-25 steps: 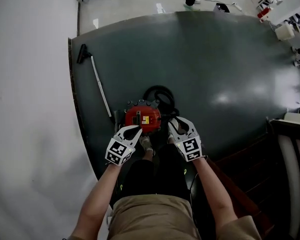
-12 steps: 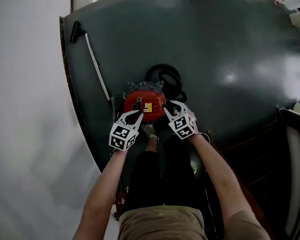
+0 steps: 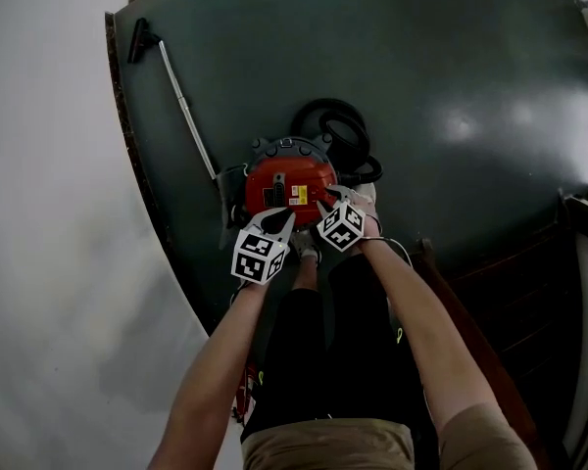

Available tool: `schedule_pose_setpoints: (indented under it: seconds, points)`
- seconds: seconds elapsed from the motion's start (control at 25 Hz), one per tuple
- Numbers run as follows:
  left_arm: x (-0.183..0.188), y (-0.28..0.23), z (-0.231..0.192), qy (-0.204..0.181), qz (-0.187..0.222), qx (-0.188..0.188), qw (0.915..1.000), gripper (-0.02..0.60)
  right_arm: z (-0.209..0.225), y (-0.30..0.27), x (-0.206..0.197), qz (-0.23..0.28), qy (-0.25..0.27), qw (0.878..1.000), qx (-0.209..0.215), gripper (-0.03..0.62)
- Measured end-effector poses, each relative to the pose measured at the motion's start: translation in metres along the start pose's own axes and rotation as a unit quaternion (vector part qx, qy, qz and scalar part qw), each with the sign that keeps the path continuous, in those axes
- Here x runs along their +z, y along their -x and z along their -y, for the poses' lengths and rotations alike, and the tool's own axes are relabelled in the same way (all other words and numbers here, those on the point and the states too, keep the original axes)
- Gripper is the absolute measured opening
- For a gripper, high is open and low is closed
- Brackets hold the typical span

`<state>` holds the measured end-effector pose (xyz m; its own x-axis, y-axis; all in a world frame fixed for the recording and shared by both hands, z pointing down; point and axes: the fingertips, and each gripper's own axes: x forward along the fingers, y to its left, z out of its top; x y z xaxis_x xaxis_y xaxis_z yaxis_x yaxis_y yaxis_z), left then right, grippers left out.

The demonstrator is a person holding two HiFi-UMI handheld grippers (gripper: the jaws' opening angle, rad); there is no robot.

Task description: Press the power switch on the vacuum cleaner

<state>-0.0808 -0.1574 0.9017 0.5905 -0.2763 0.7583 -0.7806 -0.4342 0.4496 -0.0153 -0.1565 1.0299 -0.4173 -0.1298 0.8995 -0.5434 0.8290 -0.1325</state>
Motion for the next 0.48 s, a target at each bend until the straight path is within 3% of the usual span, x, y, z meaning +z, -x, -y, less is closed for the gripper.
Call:
schedule_pose_setpoints:
  seconds: [0.24,0.48]
  points:
    - [-0.005,-0.015,-0.010,0.010,-0.010,-0.015,0.9998,0.006,0.008,-0.040,-0.015,-0.032,-0.012,0.999,-0.014,0.121]
    - [0.008,-0.011,-0.024,0.043,0.017,-0.023,0.9987,0.006,0.011,-0.063,-0.014,-0.066,-0.044,0.996,-0.031,0.121]
